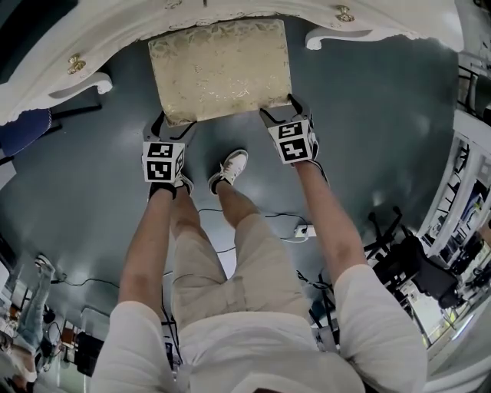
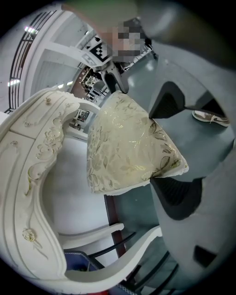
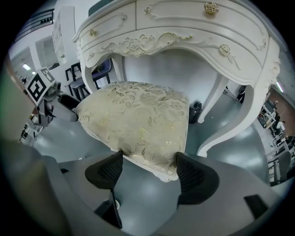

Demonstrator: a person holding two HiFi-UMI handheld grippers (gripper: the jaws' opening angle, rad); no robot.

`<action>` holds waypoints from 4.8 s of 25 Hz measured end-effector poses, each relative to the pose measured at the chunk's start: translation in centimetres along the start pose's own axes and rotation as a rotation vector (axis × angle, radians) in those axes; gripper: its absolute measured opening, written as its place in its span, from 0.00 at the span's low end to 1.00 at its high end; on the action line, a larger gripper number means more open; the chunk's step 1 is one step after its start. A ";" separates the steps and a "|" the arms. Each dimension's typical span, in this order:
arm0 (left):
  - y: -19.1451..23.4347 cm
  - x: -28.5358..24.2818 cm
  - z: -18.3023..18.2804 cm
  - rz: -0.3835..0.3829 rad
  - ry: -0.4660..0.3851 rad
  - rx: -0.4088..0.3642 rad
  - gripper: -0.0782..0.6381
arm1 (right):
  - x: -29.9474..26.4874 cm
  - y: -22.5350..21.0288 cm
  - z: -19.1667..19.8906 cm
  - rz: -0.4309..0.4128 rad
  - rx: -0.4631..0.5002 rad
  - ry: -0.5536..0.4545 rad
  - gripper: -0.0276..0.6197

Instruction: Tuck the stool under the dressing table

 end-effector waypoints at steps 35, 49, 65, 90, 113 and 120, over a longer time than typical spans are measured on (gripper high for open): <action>0.3 -0.5 -0.2 0.021 0.020 -0.003 0.69 | -0.6 -0.1 -0.6 0.003 -0.005 0.077 0.60; 2.3 -1.7 -4.2 0.011 -0.024 -0.020 0.68 | -2.4 -2.1 -3.6 0.046 -0.011 0.038 0.60; 3.5 -3.2 -7.9 0.007 -0.056 -0.016 0.68 | -4.2 -4.6 -6.1 0.076 -0.032 0.025 0.60; 5.2 -5.5 -13.0 -0.020 -0.143 0.013 0.67 | -7.0 -8.5 -10.1 0.128 -0.047 0.001 0.60; 6.3 -6.8 -16.0 -0.027 -0.226 0.012 0.67 | -8.4 -10.6 -12.3 0.158 -0.040 -0.073 0.59; 6.7 -7.1 -16.9 -0.025 -0.233 0.012 0.67 | -8.8 -11.1 -13.1 0.166 -0.045 -0.076 0.59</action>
Point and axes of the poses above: the fingertips, and each gripper's own axes: x backward along the fingers, y to its left, z out of its underside, the point moved 3 cm from there along x, backward along the fingers, and after that the axes turned 15 degrees about x, right-handed, at the moved point
